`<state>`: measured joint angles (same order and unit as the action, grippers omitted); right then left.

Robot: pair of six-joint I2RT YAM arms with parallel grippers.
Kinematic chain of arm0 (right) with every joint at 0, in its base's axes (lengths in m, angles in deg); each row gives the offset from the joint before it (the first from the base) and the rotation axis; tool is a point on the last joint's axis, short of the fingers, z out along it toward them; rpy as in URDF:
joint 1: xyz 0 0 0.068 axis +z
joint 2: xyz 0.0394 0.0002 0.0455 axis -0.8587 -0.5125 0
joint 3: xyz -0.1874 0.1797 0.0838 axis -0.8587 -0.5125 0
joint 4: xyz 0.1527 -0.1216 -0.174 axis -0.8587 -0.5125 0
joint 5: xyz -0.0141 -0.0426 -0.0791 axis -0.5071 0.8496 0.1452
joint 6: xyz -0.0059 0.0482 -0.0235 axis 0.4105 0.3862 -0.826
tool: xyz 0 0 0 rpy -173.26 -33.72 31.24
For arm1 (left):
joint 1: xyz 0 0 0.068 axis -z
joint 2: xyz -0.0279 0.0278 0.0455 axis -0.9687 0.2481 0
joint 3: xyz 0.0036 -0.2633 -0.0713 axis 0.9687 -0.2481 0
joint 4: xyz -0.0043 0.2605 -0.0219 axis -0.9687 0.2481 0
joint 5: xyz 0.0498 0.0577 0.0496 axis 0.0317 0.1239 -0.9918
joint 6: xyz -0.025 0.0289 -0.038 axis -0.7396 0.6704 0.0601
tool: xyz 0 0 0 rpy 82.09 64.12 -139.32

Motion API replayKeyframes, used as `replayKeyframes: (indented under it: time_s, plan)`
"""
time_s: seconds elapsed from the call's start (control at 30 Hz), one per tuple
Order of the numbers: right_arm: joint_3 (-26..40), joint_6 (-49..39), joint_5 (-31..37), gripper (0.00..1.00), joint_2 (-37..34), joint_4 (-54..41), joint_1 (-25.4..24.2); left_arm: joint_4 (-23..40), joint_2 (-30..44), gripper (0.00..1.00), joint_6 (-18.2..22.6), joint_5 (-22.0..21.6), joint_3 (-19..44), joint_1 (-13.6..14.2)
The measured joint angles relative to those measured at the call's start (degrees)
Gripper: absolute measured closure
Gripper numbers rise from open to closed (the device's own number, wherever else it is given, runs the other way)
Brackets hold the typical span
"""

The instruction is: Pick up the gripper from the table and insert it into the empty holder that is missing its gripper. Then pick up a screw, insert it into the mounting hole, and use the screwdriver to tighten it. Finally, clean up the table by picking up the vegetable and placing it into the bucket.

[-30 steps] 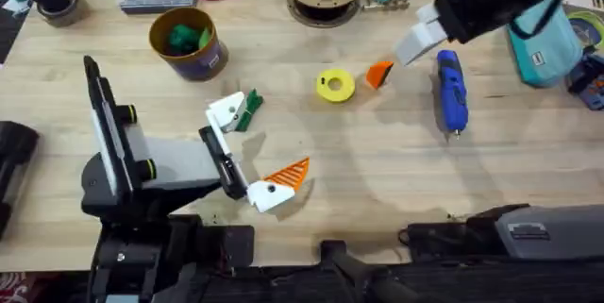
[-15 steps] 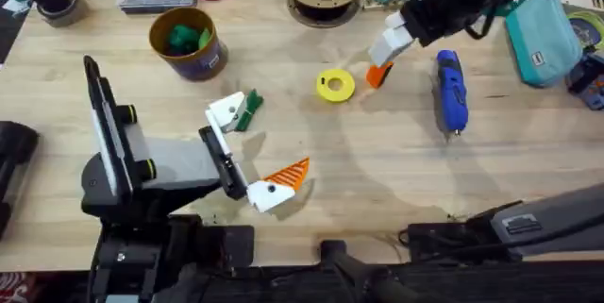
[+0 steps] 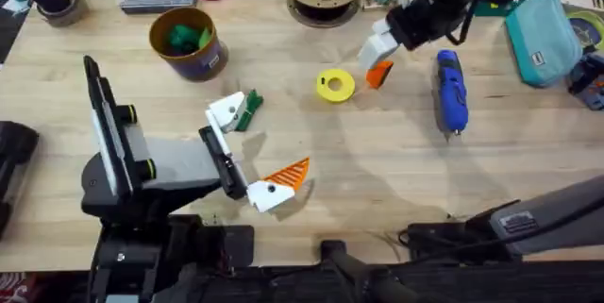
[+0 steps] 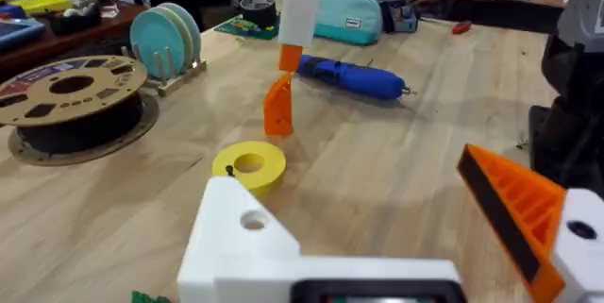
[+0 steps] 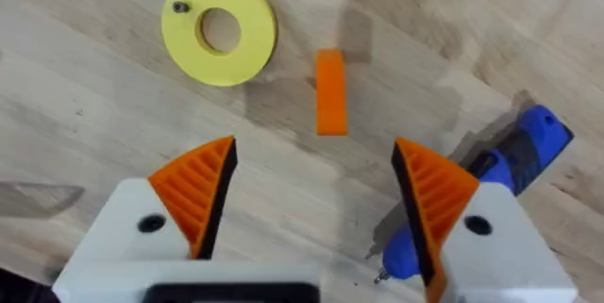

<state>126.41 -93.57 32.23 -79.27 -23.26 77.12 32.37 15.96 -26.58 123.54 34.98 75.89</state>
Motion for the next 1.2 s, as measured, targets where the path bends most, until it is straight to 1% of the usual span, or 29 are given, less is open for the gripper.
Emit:
replayKeyframes:
  time_s: [0.2,0.37,0.7,1.2]
  plan:
    - [-3.77,0.0,0.0,0.005,0.0,3.4,-0.2,0.0,0.0,0.009,0.0,0.0,0.0,0.0]
    - [-5.31,0.02,0.0,0.005,0.0,5.67,-0.27,0.0,0.0,0.01,0.0,0.0,0.0,0.0]
    - [-5.5,0.13,0.0,0.005,-0.27,5.98,-2.02,0.0,0.01,0.01,0.0,0.0,0.0,0.0]
    - [-4.69,0.86,0.0,0.009,-7.21,5.48,-2.08,0.0,0.0,0.01,0.0,0.0,0.0,0.0]
